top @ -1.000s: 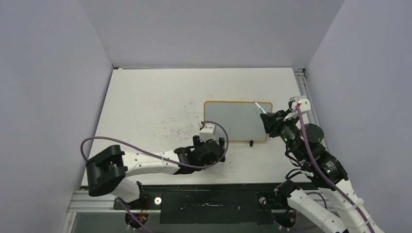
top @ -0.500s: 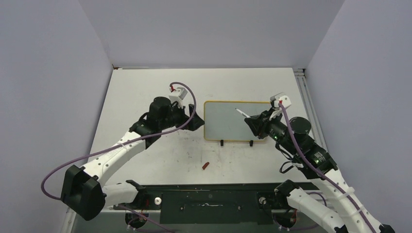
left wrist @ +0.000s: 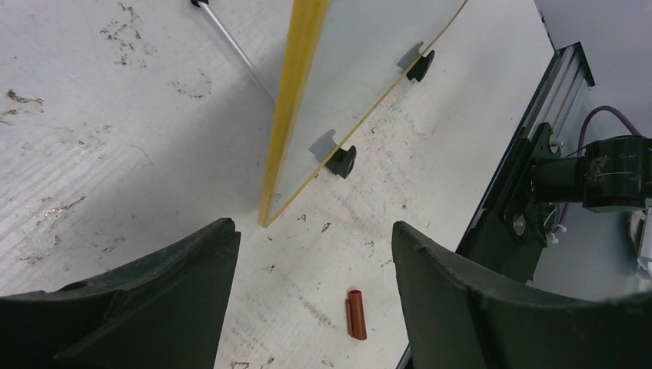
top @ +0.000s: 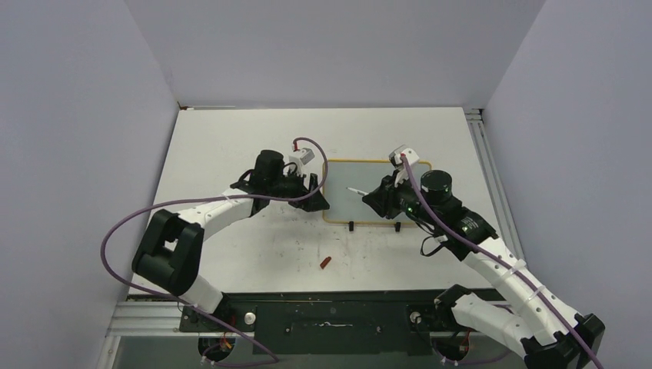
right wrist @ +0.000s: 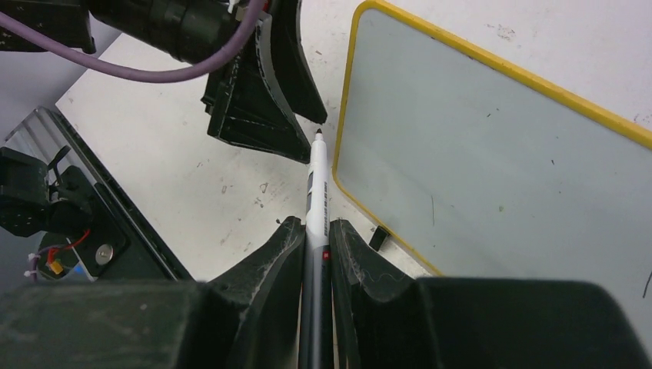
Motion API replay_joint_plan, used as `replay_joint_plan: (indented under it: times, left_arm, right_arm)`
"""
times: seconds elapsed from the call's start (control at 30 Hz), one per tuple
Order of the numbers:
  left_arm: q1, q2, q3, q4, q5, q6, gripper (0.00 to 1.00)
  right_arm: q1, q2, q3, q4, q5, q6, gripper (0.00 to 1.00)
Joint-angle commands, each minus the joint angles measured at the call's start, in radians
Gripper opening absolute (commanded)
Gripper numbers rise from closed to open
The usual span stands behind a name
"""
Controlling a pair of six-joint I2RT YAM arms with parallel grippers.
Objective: Write a sentence on the whiteboard
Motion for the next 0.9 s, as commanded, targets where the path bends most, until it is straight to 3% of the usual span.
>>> replay_joint_plan:
  times: [0.0,0.47,0.87]
  left_arm:
    - [0.0,0.04,0.051,0.119,0.093,0.037,0.69]
    - [0.0,0.138,0.07,0.158,0.104,0.054,0.42]
    - [-0.003,0.149,0.073,0.145,0.08,0.068,0.29]
  right_arm:
    - [-0.008,0.045,-0.006,0.113,-0.034,-0.024,0.05]
    - [0.004,0.188,-0.006,0.194,0.003,-0.064,0.05]
    - [0.064,0.285,0.01,0.265,0.058,-0.071,0.05]
